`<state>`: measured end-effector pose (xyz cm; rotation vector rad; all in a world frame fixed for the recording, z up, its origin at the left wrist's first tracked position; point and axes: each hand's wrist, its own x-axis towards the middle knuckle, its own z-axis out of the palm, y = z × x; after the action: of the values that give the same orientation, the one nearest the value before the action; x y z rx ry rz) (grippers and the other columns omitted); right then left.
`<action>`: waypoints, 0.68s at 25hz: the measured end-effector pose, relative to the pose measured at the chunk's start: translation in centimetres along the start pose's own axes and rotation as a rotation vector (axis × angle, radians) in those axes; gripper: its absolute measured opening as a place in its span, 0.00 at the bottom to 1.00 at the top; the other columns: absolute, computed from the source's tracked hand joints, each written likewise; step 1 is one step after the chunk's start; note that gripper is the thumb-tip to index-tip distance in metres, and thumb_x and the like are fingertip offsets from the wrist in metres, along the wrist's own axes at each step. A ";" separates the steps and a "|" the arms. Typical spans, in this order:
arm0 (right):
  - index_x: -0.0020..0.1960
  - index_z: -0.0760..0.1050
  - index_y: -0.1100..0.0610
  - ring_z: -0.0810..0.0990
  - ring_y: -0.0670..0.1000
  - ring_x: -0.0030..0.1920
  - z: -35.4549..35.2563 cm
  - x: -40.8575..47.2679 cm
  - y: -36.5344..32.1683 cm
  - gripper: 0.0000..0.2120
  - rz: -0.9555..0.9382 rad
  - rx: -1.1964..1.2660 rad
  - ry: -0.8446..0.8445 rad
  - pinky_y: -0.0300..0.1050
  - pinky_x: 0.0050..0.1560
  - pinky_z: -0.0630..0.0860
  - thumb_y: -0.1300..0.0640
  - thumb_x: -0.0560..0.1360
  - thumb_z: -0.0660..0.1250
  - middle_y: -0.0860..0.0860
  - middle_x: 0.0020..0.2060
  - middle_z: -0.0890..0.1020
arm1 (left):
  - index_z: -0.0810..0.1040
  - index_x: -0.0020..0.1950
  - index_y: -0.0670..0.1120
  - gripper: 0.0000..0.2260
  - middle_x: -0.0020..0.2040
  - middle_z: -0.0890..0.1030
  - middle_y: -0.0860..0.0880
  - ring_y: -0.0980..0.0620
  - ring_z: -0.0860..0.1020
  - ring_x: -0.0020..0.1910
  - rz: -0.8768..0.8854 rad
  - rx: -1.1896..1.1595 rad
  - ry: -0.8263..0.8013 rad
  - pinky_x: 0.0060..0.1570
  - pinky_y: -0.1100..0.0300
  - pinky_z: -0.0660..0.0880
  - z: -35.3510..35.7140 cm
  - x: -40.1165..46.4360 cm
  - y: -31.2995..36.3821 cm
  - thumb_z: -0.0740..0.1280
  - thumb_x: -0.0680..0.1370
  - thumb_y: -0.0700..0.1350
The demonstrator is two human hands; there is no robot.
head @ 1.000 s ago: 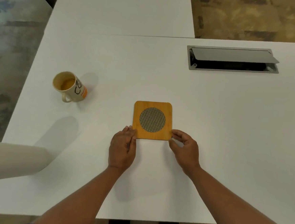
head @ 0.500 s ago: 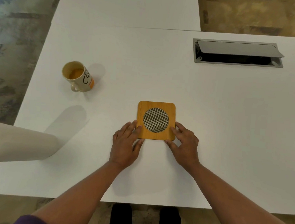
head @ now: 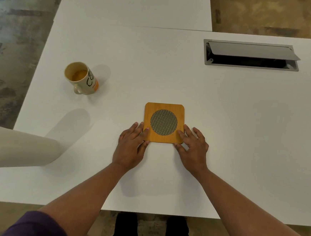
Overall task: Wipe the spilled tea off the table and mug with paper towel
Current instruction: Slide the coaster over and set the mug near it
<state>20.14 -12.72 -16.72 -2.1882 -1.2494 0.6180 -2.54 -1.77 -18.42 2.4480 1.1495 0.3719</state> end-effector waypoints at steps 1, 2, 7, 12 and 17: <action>0.70 0.74 0.43 0.59 0.51 0.77 0.0 0.0 0.0 0.22 -0.001 -0.002 0.001 0.59 0.69 0.57 0.47 0.76 0.71 0.45 0.75 0.69 | 0.71 0.76 0.50 0.22 0.77 0.71 0.45 0.45 0.64 0.78 -0.002 0.001 0.001 0.72 0.45 0.63 0.0 0.0 0.0 0.60 0.83 0.52; 0.70 0.74 0.43 0.59 0.51 0.77 0.1 0.0 -0.1 0.22 -0.002 -0.004 0.004 0.59 0.69 0.57 0.47 0.77 0.71 0.44 0.75 0.69 | 0.71 0.76 0.50 0.22 0.76 0.71 0.45 0.46 0.64 0.78 -0.004 0.002 0.001 0.72 0.45 0.63 0.0 0.0 0.0 0.60 0.83 0.52; 0.70 0.74 0.43 0.60 0.53 0.77 0.2 0.0 -0.1 0.22 -0.009 -0.018 0.019 0.62 0.68 0.58 0.48 0.77 0.70 0.45 0.75 0.70 | 0.71 0.76 0.49 0.22 0.76 0.71 0.45 0.46 0.64 0.78 -0.006 0.004 -0.002 0.72 0.45 0.63 0.0 0.1 0.1 0.60 0.83 0.52; 0.70 0.74 0.42 0.60 0.53 0.77 0.2 0.0 -0.1 0.22 -0.004 -0.004 0.013 0.60 0.67 0.58 0.48 0.77 0.70 0.45 0.75 0.70 | 0.72 0.76 0.48 0.22 0.76 0.72 0.45 0.45 0.65 0.78 0.000 0.013 0.009 0.72 0.46 0.64 -0.1 0.0 0.1 0.61 0.83 0.52; 0.70 0.75 0.42 0.60 0.53 0.77 0.2 -0.1 -0.2 0.22 -0.006 -0.008 0.011 0.60 0.67 0.58 0.48 0.77 0.71 0.45 0.75 0.70 | 0.72 0.75 0.47 0.22 0.76 0.72 0.44 0.45 0.65 0.78 0.006 0.021 0.016 0.72 0.46 0.64 -0.1 0.0 0.1 0.60 0.83 0.52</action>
<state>19.90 -12.66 -16.71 -2.1911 -1.2546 0.5990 -2.52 -1.81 -18.33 2.4713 1.1584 0.3845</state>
